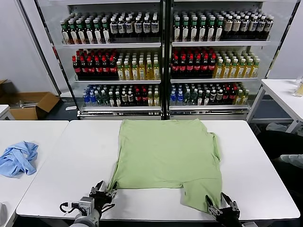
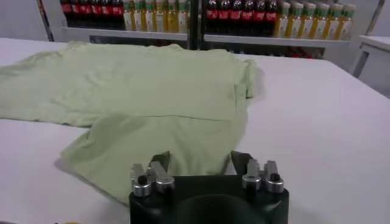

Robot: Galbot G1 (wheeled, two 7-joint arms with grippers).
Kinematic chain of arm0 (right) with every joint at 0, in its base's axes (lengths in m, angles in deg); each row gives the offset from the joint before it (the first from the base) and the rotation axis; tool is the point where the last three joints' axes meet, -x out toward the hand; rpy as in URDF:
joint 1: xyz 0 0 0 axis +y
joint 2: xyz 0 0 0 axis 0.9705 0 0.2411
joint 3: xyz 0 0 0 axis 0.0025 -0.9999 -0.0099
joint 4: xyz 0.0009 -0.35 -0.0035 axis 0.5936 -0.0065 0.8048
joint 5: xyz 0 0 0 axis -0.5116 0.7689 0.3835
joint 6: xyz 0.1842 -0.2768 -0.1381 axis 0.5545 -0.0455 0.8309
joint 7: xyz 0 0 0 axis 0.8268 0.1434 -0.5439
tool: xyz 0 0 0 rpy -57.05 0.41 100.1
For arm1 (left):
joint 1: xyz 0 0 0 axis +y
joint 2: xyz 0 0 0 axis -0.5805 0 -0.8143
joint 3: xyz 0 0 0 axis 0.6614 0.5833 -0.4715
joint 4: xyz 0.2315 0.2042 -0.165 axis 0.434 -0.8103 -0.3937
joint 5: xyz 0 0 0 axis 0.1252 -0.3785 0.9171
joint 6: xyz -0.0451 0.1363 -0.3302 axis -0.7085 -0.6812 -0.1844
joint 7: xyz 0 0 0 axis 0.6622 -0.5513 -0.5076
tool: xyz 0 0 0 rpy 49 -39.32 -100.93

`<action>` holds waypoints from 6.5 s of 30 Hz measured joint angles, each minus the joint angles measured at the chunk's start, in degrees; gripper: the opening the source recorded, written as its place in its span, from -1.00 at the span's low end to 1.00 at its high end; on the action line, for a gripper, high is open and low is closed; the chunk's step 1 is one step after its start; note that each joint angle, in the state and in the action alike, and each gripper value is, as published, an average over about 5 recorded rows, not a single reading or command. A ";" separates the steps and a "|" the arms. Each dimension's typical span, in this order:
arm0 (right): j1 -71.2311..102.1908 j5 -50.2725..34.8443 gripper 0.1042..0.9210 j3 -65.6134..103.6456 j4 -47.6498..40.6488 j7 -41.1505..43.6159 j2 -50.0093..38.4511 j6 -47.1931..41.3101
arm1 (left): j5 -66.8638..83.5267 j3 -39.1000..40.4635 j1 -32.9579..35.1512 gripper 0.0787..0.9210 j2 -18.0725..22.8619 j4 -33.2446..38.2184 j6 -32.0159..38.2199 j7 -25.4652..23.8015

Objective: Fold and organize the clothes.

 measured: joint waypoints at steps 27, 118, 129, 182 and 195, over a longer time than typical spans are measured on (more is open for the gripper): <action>6.50 -5.19 -0.98 8.37 5.34 8.90 -3.40 -0.37 | 0.95 -1.88 3.96 -0.99 -2.09 3.79 1.29 -2.69; -17.04 -3.44 0.76 0.06 -3.82 2.96 1.76 -9.95 | 12.60 -7.52 -6.64 0.73 -5.77 -4.03 3.57 -9.19; -16.20 -4.11 0.20 -1.66 -4.68 1.38 3.43 -10.20 | 10.08 -5.58 -6.24 0.62 -5.09 -4.91 1.43 -7.18; -1.76 0.05 0.08 4.83 10.95 2.58 0.22 -10.51 | 8.01 -12.82 14.56 -0.21 -8.26 14.64 -1.24 -3.71; -20.88 -4.37 0.75 -0.97 3.66 0.01 -0.28 -15.09 | 11.22 -15.18 6.59 0.65 -11.72 14.39 -1.33 -6.22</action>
